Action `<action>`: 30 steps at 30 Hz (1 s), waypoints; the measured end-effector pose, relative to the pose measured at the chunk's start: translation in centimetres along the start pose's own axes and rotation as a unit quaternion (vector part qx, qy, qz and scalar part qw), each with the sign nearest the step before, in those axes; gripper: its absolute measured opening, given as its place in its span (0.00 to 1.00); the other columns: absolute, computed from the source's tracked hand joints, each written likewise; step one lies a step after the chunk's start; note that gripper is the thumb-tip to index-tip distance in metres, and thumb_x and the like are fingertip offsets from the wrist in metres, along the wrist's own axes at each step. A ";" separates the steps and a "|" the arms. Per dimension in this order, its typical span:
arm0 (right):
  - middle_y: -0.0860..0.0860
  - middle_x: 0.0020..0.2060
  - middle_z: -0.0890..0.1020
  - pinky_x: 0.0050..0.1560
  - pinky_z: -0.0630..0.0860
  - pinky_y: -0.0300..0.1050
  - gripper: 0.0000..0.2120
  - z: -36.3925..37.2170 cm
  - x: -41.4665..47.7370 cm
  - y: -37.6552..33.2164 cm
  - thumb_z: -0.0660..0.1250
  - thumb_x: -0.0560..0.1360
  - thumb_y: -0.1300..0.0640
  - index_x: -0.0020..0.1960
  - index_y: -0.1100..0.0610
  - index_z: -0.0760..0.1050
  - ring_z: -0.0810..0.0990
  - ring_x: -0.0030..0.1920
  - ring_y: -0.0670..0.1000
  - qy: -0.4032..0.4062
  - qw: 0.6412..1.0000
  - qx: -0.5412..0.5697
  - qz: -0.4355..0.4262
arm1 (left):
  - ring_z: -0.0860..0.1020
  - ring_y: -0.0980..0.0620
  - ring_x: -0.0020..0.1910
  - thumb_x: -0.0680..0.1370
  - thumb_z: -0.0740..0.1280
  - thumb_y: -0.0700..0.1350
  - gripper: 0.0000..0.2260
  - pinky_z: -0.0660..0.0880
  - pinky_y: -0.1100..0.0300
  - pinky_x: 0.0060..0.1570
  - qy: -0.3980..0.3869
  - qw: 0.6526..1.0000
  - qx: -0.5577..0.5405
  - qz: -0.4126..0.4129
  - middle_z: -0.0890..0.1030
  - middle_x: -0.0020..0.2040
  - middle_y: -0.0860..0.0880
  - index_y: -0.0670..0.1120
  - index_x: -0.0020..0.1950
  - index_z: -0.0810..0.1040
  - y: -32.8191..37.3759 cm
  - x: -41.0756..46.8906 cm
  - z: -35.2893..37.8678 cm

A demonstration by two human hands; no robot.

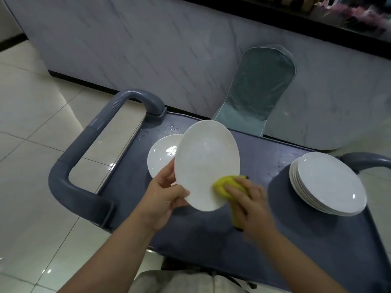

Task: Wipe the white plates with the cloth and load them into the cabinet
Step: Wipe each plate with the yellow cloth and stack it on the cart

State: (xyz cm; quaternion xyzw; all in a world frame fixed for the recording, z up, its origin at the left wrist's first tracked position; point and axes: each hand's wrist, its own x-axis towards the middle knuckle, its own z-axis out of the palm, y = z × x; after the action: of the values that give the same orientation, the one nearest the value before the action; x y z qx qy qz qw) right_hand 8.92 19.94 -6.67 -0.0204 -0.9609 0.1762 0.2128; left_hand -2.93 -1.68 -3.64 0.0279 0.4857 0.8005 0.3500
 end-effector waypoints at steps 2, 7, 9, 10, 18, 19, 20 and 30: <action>0.56 0.65 0.73 0.63 0.57 0.37 0.18 -1.3 2.3 2.1 0.66 0.76 0.62 0.64 0.51 0.77 0.74 0.55 0.67 0.031 0.996 -0.019 0.078 | 0.82 0.49 0.50 0.63 0.66 0.30 0.35 0.82 0.48 0.43 -0.030 0.999 0.030 -0.014 0.82 0.57 0.49 0.57 0.67 0.77 -0.9 -0.4 1.1; 0.49 0.71 0.67 0.68 0.55 0.37 0.21 0.5 6.3 -3.4 0.61 0.79 0.54 0.71 0.44 0.69 0.67 0.62 0.56 0.079 0.995 0.056 0.037 | 0.82 0.47 0.53 0.66 0.67 0.30 0.34 0.81 0.42 0.47 -0.083 0.995 0.061 0.011 0.82 0.58 0.47 0.59 0.66 0.77 -0.4 0.3 2.5; 0.46 0.72 0.64 0.67 0.60 0.41 0.22 1.9 2.3 -4.4 0.62 0.79 0.54 0.71 0.41 0.67 0.67 0.61 0.55 0.040 0.996 0.071 -0.027 | 0.82 0.47 0.53 0.64 0.69 0.31 0.34 0.82 0.48 0.43 -0.065 0.996 0.061 0.031 0.82 0.58 0.48 0.60 0.65 0.78 0.6 0.8 1.9; 0.46 0.71 0.65 0.67 0.62 0.41 0.21 2.1 0.2 -3.7 0.63 0.79 0.55 0.71 0.43 0.68 0.68 0.60 0.56 0.028 0.996 0.073 -0.041 | 0.83 0.48 0.52 0.63 0.69 0.31 0.35 0.81 0.52 0.41 -0.053 0.996 0.065 0.040 0.82 0.58 0.49 0.61 0.64 0.78 0.9 0.8 1.5; 0.55 0.69 0.69 0.67 0.58 0.42 0.20 -0.9 5.9 0.4 0.62 0.77 0.59 0.69 0.50 0.73 0.68 0.63 0.61 0.144 0.982 0.037 0.116 | 0.80 0.50 0.47 0.64 0.65 0.31 0.35 0.77 0.45 0.47 -0.095 0.984 0.145 0.026 0.75 0.57 0.39 0.62 0.65 0.77 0.1 0.7 3.9; 0.53 0.70 0.67 0.68 0.58 0.42 0.22 -0.5 6.2 -0.9 0.61 0.77 0.57 0.70 0.47 0.70 0.67 0.63 0.58 0.141 0.986 0.034 0.080 | 0.79 0.48 0.47 0.64 0.65 0.30 0.35 0.76 0.43 0.47 -0.089 0.986 0.138 0.028 0.76 0.56 0.40 0.61 0.65 0.77 0.4 1.0 4.1; 0.51 0.71 0.66 0.68 0.58 0.44 0.23 0.1 5.8 -2.0 0.62 0.76 0.55 0.71 0.45 0.68 0.67 0.63 0.57 0.126 0.991 0.027 0.034 | 0.79 0.46 0.47 0.64 0.65 0.30 0.35 0.76 0.41 0.48 -0.078 0.988 0.130 0.030 0.77 0.55 0.40 0.60 0.65 0.78 0.7 1.4 4.1; 0.50 0.62 0.71 0.66 0.61 0.35 0.20 -4.0 2.7 2.6 0.63 0.77 0.64 0.66 0.49 0.73 0.71 0.62 0.56 0.207 0.950 0.109 0.208 | 0.81 0.61 0.45 0.80 0.65 0.43 0.09 0.78 0.65 0.40 0.082 0.960 0.232 0.134 0.84 0.48 0.60 0.56 0.54 0.81 2.6 4.1 3.4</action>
State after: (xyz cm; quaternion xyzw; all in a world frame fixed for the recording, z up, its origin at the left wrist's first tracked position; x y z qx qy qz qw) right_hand 8.10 24.00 -3.08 -0.2327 -0.8451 0.3120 0.3665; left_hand -6.10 2.53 -0.96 0.1074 0.6769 0.7049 0.1829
